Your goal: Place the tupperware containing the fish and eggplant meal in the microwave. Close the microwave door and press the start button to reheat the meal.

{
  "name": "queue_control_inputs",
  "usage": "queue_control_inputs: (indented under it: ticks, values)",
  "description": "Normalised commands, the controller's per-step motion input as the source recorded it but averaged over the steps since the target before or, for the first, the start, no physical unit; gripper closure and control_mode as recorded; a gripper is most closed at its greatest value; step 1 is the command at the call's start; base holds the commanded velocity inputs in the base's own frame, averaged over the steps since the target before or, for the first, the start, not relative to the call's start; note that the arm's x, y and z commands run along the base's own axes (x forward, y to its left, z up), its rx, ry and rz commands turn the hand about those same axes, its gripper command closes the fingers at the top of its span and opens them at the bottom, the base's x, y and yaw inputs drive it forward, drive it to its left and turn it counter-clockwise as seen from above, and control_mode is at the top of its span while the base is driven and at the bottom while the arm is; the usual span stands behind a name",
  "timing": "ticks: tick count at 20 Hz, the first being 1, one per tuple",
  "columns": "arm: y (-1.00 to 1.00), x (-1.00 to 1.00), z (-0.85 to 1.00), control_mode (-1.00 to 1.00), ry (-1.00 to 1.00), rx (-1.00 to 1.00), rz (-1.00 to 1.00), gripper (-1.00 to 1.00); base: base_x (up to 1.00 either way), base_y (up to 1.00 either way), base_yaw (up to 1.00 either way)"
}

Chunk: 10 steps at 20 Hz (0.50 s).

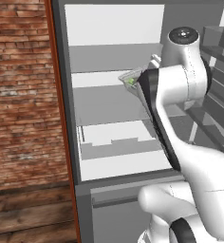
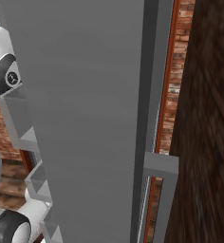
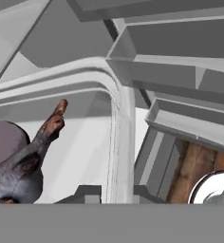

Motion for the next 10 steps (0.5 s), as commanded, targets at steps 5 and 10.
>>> queue_control_inputs:
  ticks: [5, 10]
  values:
    - [-0.02, -0.55, -0.06, -1.0, 0.0, 0.0, -0.02, 1.0, 0.0, 0.0, 0.0]
    - [-0.02, -0.05, -0.01, -1.0, 0.0, 0.0, 0.0, 1.0, 0.0, 0.0, 0.0]
